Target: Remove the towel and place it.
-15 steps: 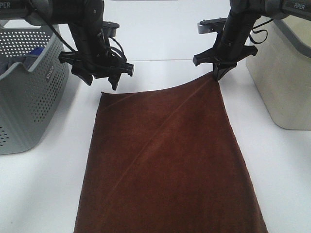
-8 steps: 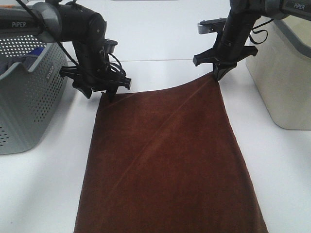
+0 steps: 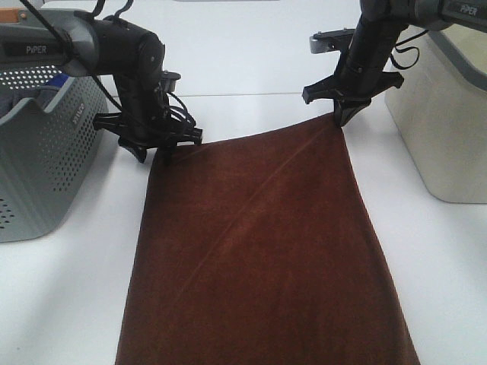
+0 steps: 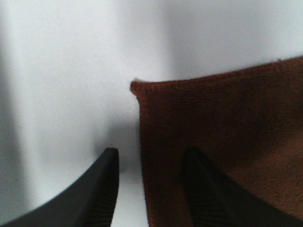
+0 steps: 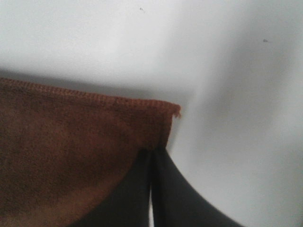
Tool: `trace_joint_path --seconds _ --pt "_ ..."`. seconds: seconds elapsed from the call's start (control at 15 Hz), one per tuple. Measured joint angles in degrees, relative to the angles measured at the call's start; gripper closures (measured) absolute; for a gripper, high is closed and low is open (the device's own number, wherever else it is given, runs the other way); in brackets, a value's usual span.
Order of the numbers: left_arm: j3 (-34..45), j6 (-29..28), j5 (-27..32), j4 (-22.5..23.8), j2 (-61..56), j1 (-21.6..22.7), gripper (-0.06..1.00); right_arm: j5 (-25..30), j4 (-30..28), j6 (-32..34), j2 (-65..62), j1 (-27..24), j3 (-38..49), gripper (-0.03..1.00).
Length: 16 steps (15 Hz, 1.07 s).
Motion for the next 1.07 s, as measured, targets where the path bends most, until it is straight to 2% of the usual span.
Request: trace_joint_path --seconds 0.13,0.2,0.27,0.53,0.6,0.73,0.8,1.07 --pt "-0.23 0.11 -0.57 -0.46 0.17 0.11 0.68 0.00 0.00 0.00 0.00 0.00 0.00 0.97" --pt "-0.23 2.01 -1.38 -0.46 0.23 0.11 0.84 0.00 0.06 0.00 0.00 0.00 0.00 0.97" --pt "-0.23 3.55 -2.41 -0.40 0.29 0.17 0.93 -0.46 0.11 0.00 0.00 0.00 0.00 0.97" --pt "-0.23 5.44 -9.85 0.63 0.86 0.52 0.94 -5.10 -1.95 0.00 0.00 0.00 0.00 0.97" --pt "-0.23 5.44 -9.85 0.63 0.86 0.52 0.94 -5.10 -1.95 0.00 0.00 0.00 0.00 0.97" --pt "-0.29 5.39 -16.50 3.27 1.26 0.57 0.94 -11.17 -3.67 0.00 0.00 0.00 0.00 0.97" --pt "-0.29 5.39 -16.50 3.27 1.26 0.57 0.94 -11.17 -3.67 0.00 0.00 0.00 0.00 0.97" --pt "-4.01 -3.38 -28.30 13.01 1.38 1.89 0.94 -21.43 -4.98 0.00 0.00 0.00 0.00 0.97"
